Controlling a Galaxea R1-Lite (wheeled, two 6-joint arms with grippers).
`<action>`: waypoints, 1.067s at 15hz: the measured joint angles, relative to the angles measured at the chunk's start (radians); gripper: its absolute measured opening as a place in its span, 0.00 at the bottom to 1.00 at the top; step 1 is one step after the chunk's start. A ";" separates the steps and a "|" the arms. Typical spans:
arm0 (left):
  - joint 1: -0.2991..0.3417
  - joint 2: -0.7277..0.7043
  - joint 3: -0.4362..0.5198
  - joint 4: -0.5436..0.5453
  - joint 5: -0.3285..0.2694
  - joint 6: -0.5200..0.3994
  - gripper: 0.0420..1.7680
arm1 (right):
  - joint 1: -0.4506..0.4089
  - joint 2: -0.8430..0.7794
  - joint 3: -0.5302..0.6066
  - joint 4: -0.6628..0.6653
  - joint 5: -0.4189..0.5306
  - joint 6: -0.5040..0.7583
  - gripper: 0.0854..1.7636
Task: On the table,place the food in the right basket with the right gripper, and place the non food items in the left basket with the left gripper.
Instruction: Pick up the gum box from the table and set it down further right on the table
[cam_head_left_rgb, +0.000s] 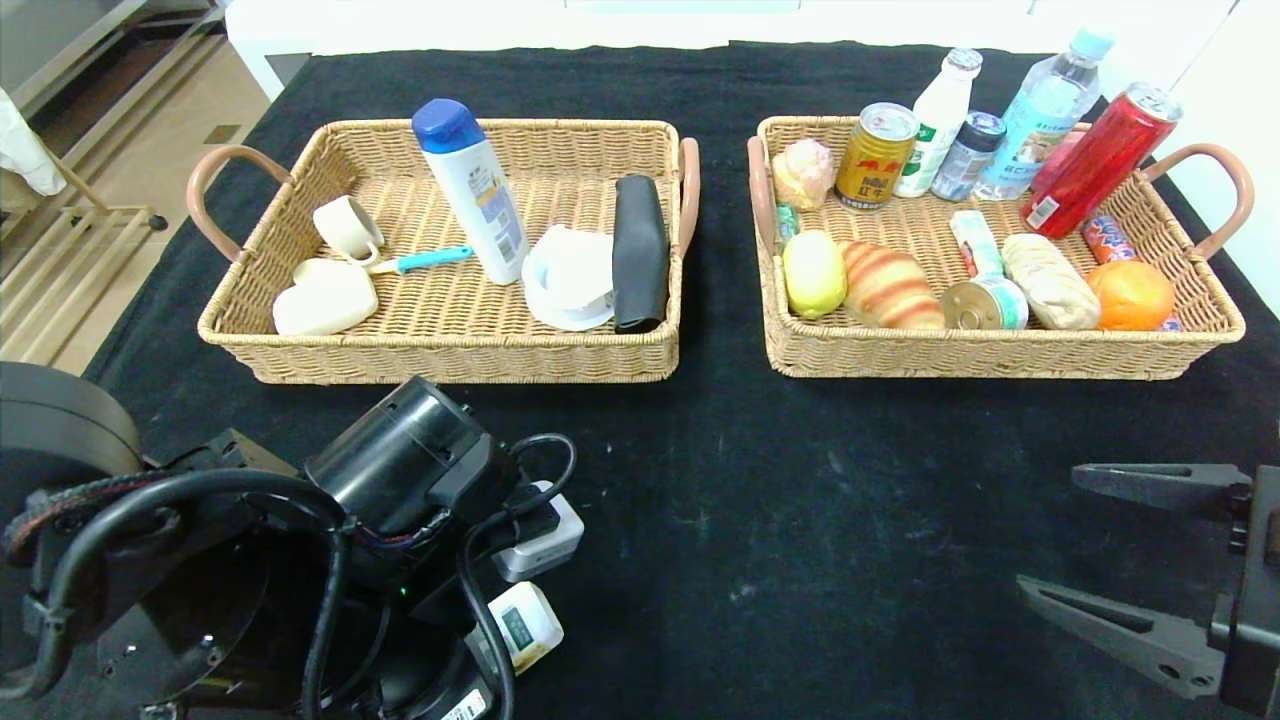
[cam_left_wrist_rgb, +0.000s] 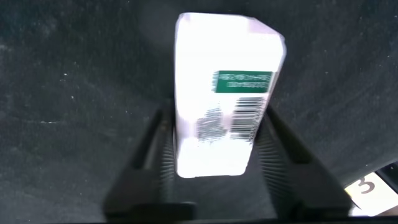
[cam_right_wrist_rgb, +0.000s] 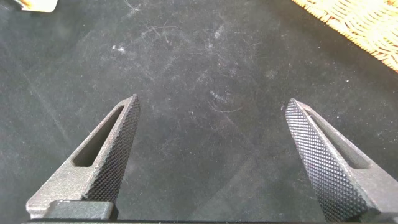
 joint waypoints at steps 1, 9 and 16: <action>0.000 0.001 0.000 0.000 0.000 0.000 0.44 | 0.000 0.000 0.000 0.000 0.000 0.000 0.97; 0.000 0.010 -0.007 0.000 -0.001 0.000 0.44 | 0.000 0.000 0.001 0.000 0.001 -0.010 0.97; -0.002 -0.018 -0.019 -0.003 -0.015 -0.004 0.43 | 0.000 -0.020 -0.001 0.001 0.001 -0.007 0.97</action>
